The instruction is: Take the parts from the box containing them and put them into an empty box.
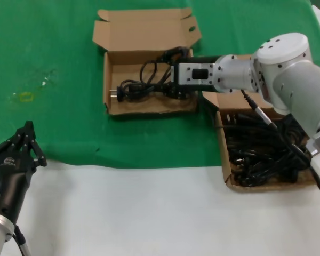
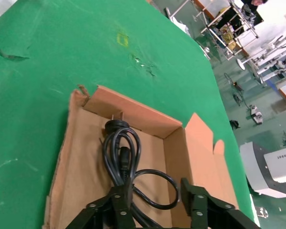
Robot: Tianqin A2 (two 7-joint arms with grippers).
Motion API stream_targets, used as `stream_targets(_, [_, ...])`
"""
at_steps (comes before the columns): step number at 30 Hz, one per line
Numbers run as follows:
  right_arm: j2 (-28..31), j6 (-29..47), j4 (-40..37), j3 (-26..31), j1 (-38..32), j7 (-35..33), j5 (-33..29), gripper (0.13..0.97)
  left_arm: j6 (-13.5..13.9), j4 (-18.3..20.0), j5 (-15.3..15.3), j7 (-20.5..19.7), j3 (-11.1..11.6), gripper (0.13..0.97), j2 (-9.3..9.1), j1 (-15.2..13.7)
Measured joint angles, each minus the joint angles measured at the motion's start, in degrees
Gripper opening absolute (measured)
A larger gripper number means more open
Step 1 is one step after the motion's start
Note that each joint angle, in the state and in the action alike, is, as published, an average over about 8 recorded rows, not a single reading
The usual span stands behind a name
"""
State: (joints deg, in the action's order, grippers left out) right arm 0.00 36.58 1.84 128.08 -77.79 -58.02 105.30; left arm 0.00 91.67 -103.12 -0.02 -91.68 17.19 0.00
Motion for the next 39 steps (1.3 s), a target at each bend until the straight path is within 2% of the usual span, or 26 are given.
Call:
stream_targets(10, [0.0,0.2,-0.6,-2.0,-0.4,-0.6,-0.8,0.498,0.0,0.0,0.0,0.0,0.0,0.153,0.0,0.0])
stream_targets(18, [0.6,-1.0,2.4,-3.2,2.2,1.3,-0.9,0.712,0.0,0.0,0.0,0.0,0.0,0.176,0.0,0.0])
stream_targets(22, [1.3,-2.5,6.1,-4.6,5.5,3.8,-0.9,0.712,0.0,0.0,0.0,0.0,0.0,0.215,0.0,0.0])
stream_targets(25, [1.9,-3.9,9.5,-5.9,8.4,5.9,-1.0,0.77,0.0,0.0,0.0,0.0,0.0,0.235,0.0,0.0])
stream_targets(30, [3.1,-6.3,15.5,-8.2,13.5,9.8,-1.0,0.867,0.0,0.0,0.0,0.0,0.0,0.329,0.0,0.0])
stream_targets(34, [4.0,-8.3,20.3,-10.0,17.7,13.0,-1.1,0.898,0.0,0.0,0.0,0.0,0.0,0.385,0.0,0.0])
stream_targets(39, [5.1,-10.7,26.4,-12.3,22.9,16.8,-1.2,0.95,0.0,0.0,0.0,0.0,0.0,0.522,0.0,0.0])
